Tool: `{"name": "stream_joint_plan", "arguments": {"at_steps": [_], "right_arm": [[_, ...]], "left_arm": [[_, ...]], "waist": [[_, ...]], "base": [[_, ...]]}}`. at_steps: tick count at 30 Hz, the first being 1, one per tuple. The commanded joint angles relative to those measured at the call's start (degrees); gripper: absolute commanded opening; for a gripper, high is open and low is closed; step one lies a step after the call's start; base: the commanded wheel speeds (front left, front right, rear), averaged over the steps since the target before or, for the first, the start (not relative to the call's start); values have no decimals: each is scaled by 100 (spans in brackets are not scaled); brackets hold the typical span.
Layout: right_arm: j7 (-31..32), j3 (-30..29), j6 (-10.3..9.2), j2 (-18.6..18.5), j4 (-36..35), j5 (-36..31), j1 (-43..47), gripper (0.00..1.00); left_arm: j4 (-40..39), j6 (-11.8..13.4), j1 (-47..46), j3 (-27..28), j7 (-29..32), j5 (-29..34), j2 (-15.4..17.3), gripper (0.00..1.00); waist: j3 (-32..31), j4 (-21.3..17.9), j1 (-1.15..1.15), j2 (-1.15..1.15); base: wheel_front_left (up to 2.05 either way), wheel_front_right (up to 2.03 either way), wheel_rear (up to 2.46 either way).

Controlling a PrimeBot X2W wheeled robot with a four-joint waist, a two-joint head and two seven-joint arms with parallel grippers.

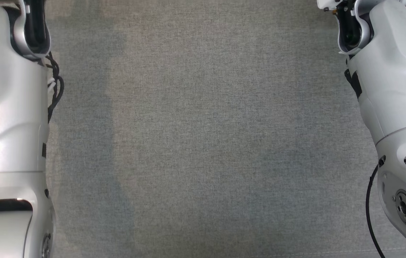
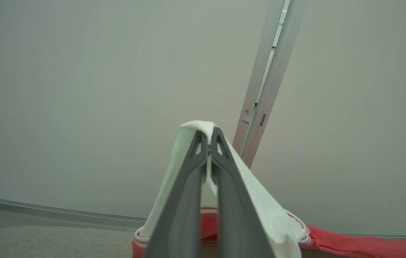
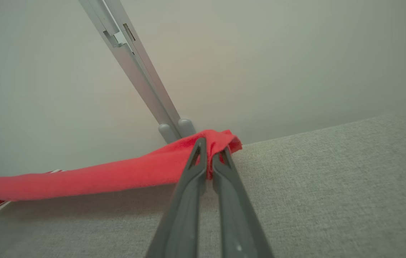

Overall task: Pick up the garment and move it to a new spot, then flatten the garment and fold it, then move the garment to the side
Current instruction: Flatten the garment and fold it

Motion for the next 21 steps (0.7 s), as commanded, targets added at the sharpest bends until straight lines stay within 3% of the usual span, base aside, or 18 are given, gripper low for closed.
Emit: {"name": "stream_joint_plan", "arguments": {"at_steps": [1,11,21], "right_arm": [[-24,22,1,-69,-78,120,78,0],[-25,533,1,-172,-545,991,440,0],[-26,1375,1,-513,-1235,2191,1253,0]], "left_arm": [[-107,-51,101,99,-29,-39,-12,0],[-861,-195,939,250,-24,-248,-7,0],[-1943,-204,2333,-279,-24,-988,346,0]], "waist": [[142,83,-1,0],[-45,-45,-1,0],[-581,-65,-1,0]], "base": [[0,0,0],[0,0,0],[0,0,0]]}}
